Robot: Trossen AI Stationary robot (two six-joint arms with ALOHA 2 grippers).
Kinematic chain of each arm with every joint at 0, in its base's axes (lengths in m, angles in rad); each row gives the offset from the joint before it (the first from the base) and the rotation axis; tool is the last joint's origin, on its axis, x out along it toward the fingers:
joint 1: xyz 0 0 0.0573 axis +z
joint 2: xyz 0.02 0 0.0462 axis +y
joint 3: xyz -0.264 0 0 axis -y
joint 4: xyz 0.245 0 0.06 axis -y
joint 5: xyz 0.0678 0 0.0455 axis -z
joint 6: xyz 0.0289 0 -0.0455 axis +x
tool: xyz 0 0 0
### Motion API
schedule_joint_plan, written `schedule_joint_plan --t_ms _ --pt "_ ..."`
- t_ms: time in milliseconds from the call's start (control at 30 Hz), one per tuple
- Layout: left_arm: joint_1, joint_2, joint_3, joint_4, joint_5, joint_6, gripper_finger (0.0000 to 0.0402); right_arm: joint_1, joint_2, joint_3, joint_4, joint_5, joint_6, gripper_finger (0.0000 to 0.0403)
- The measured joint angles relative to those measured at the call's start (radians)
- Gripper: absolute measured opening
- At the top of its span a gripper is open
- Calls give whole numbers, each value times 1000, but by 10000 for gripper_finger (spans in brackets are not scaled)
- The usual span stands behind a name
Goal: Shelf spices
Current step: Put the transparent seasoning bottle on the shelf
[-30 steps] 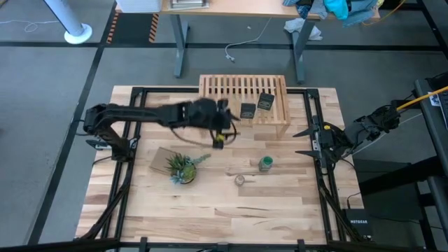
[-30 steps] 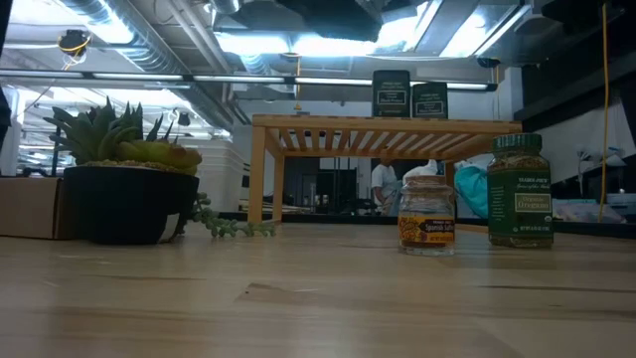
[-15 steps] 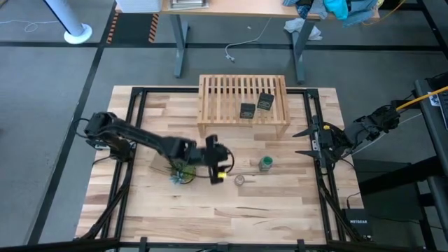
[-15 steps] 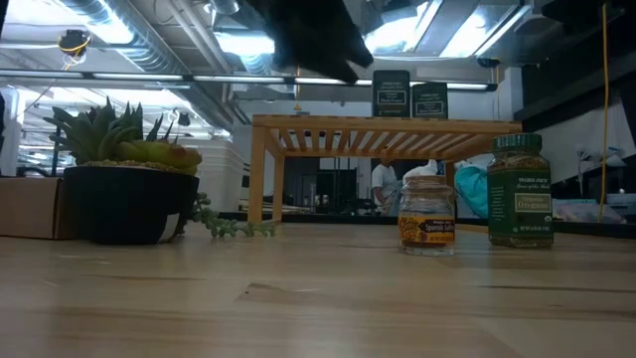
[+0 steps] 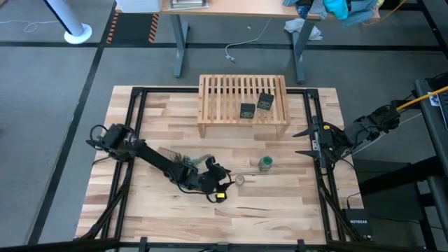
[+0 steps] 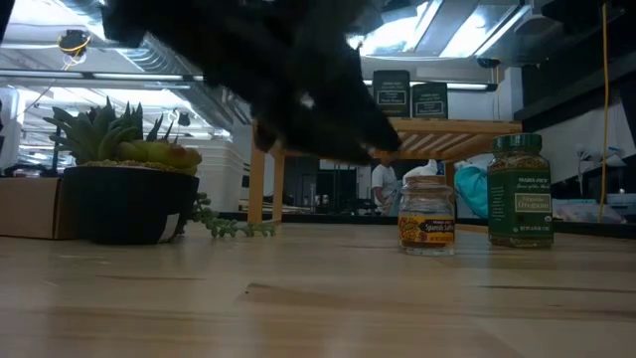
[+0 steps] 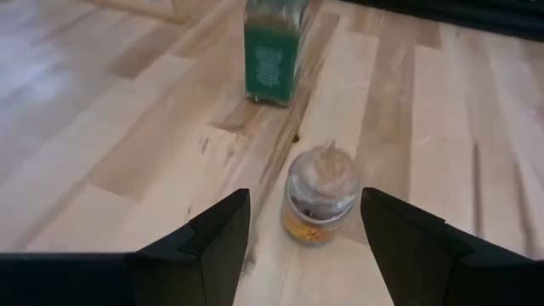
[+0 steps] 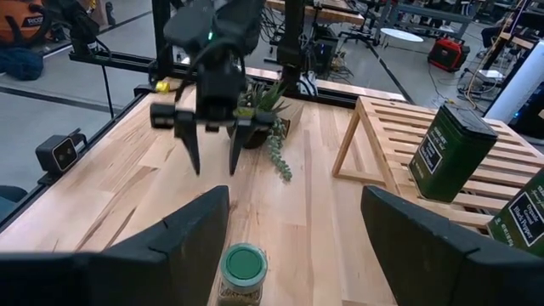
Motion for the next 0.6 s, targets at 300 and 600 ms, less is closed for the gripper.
schedule_joint_plan --t_ms 300,600 --pt "0 132 -2 141 -11 -56 219 0 0 0 0 0 0 273" --pt "0 200 0 277 5 -20 219 0 0 0 -1 0 0 273"
